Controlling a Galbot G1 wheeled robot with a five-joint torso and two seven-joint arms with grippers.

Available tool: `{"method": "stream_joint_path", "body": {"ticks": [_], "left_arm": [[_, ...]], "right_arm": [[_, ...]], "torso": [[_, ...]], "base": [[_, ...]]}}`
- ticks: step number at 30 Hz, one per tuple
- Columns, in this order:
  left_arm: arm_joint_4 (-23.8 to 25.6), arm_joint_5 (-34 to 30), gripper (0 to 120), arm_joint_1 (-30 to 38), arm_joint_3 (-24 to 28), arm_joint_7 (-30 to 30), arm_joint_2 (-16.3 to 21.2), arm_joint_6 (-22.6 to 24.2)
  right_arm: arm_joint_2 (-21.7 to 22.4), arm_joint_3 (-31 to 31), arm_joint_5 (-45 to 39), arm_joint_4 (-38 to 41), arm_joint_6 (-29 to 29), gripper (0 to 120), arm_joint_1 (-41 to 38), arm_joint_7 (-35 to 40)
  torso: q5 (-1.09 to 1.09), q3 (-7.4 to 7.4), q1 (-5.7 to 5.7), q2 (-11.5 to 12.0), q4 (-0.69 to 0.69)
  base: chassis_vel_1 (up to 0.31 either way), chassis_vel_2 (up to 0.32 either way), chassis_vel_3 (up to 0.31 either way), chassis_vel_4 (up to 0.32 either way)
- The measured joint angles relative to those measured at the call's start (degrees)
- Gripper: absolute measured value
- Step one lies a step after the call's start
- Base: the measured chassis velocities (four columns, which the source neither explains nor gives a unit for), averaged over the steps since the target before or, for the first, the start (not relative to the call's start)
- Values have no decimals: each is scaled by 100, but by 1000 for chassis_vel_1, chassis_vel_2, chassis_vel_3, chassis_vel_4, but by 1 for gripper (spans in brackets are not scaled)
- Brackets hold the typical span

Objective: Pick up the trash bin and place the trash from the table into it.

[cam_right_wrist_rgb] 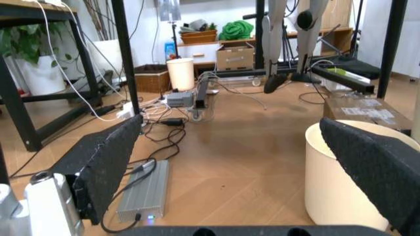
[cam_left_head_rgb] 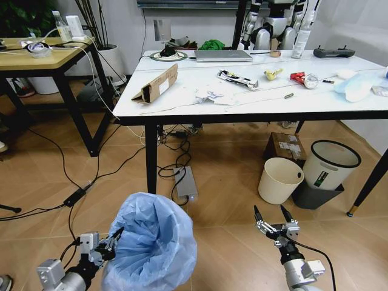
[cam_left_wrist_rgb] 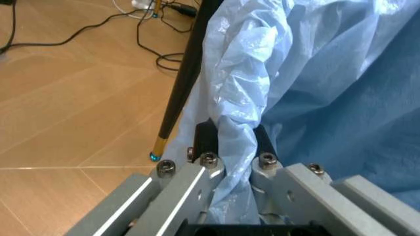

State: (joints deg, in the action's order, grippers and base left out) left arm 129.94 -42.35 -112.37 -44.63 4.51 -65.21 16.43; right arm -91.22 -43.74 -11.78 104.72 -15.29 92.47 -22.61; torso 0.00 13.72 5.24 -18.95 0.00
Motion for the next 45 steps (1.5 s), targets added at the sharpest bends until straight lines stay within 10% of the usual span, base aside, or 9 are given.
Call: {"method": "stream_joint_path", "body": {"ticks": [45], "left_arm": [[56,-144,0,124,181,-94,-191,51]], "right_arm": [[25,-16,-17,89,18,100,40,13]], "torso": [[0,693,372,-1066,0]], "base": [[0,0,0,0]]}}
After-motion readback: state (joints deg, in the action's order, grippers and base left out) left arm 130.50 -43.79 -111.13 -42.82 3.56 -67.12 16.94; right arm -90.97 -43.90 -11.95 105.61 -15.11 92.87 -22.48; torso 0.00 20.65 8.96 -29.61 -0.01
